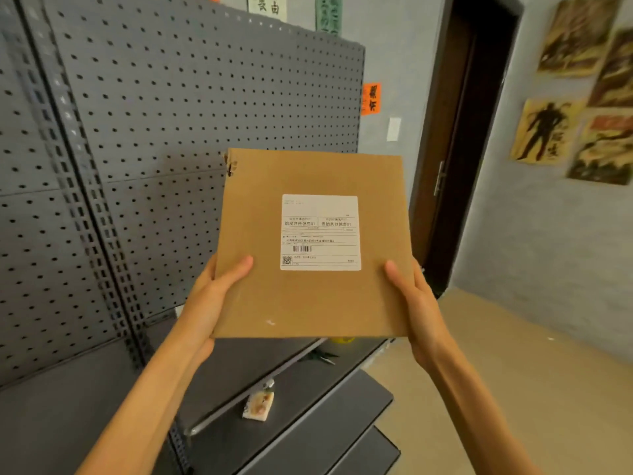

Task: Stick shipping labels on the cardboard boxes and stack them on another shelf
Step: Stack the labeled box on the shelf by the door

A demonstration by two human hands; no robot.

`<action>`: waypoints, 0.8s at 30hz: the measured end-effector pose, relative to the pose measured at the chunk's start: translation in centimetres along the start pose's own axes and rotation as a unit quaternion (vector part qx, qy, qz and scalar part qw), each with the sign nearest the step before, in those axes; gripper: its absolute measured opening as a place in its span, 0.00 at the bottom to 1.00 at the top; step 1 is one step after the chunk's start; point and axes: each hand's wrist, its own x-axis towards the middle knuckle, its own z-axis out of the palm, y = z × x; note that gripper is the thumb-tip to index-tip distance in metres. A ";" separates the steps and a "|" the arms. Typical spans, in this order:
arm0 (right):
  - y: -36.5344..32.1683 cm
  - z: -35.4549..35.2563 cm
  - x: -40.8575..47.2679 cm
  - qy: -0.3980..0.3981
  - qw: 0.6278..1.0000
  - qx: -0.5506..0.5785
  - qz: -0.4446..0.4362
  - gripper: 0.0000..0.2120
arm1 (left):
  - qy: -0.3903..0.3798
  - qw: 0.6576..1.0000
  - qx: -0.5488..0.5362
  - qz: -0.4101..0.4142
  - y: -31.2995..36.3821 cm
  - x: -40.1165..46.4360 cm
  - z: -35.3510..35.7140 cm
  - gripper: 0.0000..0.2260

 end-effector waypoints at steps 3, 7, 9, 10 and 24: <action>-1.1 -5.5 0.7 0.010 1.000 -0.012 -0.013 0.27 | -0.024 1.000 -0.003 0.011 -0.8 0.1 5.8 0.20; -2.6 -11.7 1.9 0.022 0.999 -0.024 -0.027 0.30 | -0.053 0.998 -0.012 0.018 -1.6 0.4 12.0 0.21; -3.2 -14.1 2.6 0.025 0.999 -0.029 -0.032 0.31 | -0.065 0.998 -0.012 0.017 -1.9 0.6 14.4 0.22; -3.4 -15.2 2.9 0.025 0.999 -0.031 -0.032 0.31 | -0.070 0.997 -0.009 0.015 -2.1 0.8 15.5 0.23; -1.0 -23.8 11.5 0.046 0.998 -0.033 -0.011 0.30 | -0.071 0.997 -0.010 -0.011 -5.7 7.9 25.6 0.17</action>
